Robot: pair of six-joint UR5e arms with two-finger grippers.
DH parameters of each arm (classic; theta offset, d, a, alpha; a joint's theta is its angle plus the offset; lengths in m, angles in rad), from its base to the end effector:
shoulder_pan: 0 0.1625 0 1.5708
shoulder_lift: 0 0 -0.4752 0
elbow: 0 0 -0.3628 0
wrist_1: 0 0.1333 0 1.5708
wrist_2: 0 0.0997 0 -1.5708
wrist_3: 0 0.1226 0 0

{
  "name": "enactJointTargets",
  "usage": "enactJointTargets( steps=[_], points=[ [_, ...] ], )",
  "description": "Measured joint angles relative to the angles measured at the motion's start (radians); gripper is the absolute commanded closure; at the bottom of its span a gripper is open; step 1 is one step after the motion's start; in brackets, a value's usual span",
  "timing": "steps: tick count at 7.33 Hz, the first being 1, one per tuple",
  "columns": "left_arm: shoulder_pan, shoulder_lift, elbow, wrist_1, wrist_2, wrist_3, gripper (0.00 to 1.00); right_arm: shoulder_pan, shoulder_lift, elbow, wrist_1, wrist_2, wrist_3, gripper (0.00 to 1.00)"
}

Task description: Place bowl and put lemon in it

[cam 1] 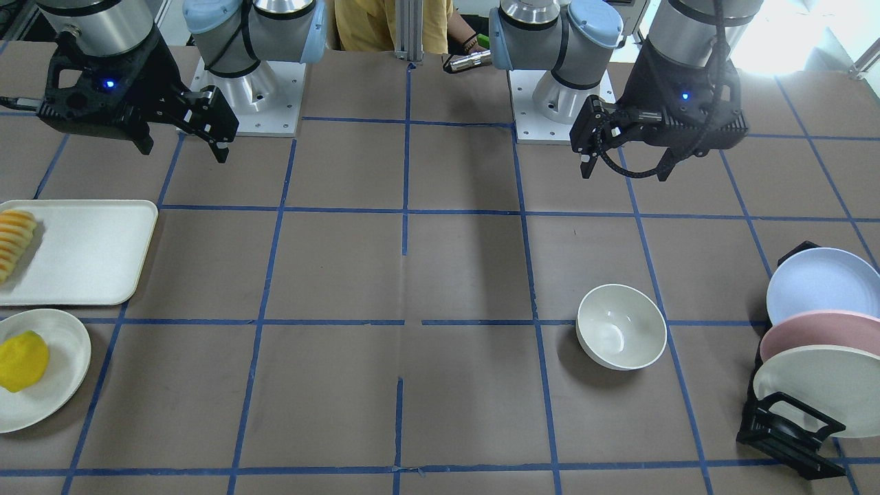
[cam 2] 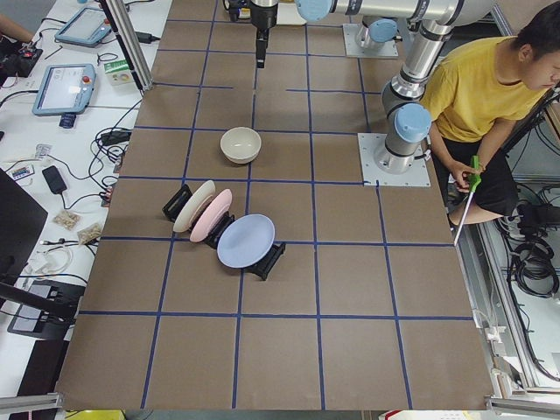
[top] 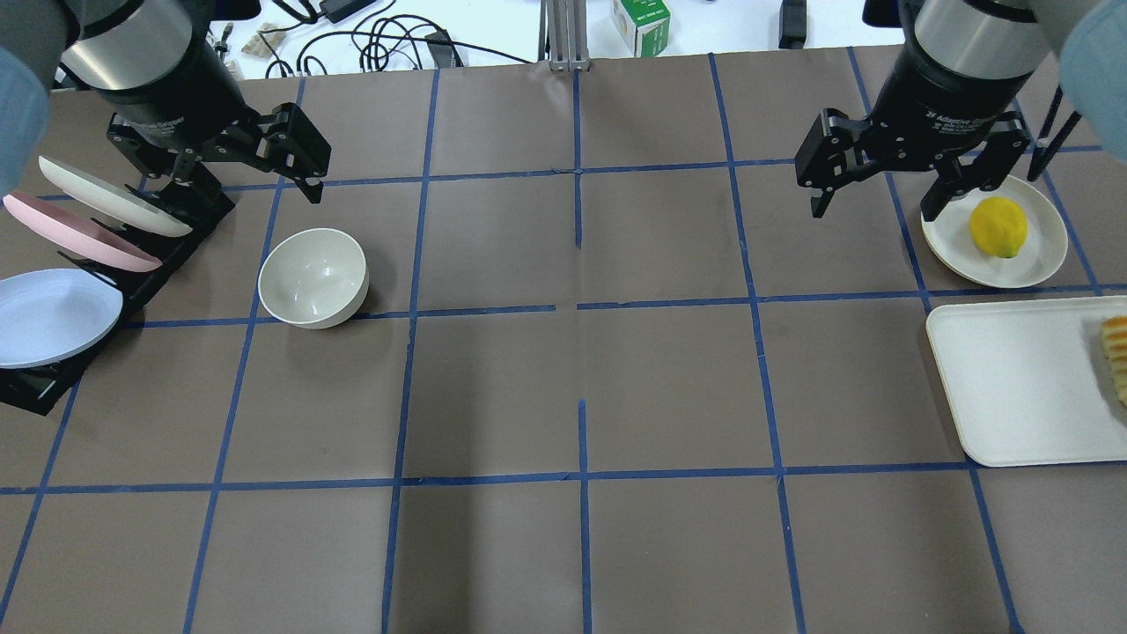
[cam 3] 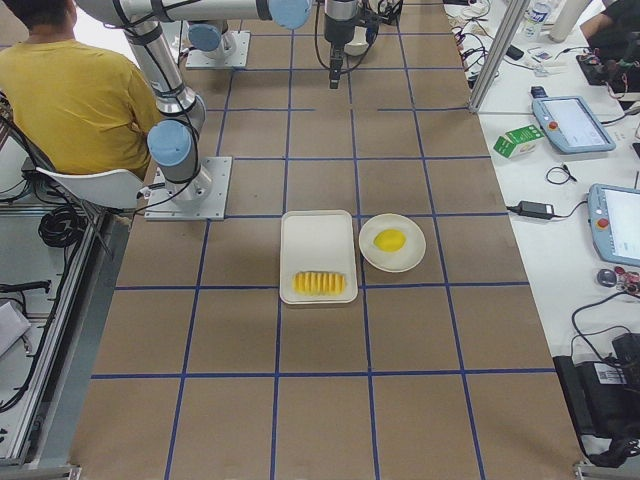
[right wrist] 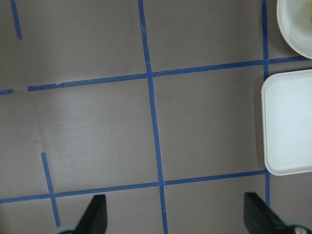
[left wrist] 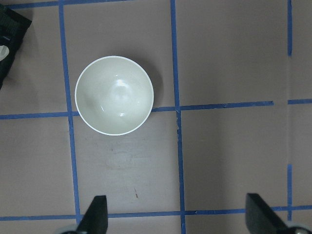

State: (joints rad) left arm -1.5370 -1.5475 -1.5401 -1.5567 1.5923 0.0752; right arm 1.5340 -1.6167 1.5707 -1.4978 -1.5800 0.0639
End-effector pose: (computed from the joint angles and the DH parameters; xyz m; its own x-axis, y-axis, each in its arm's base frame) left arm -0.1151 -0.4632 0.5416 -0.9989 0.0398 -0.0265 0.0414 0.9969 -0.0662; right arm 0.1160 -0.4415 0.5286 -0.9949 0.1003 0.0109 0.1005 0.9946 0.0264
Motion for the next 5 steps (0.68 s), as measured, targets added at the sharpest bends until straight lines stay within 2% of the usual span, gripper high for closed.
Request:
enactJointTargets(
  steps=[3,5],
  points=[
    [0.004,0.004,-0.008,-0.005,0.010,0.013,0.00,-0.001,0.002,0.000,-0.001,0.002,0.000,0.00],
    [0.057,-0.036,-0.033,0.045,0.026,0.022,0.00,-0.008,0.010,0.002,-0.001,-0.002,-0.012,0.00]
  ],
)
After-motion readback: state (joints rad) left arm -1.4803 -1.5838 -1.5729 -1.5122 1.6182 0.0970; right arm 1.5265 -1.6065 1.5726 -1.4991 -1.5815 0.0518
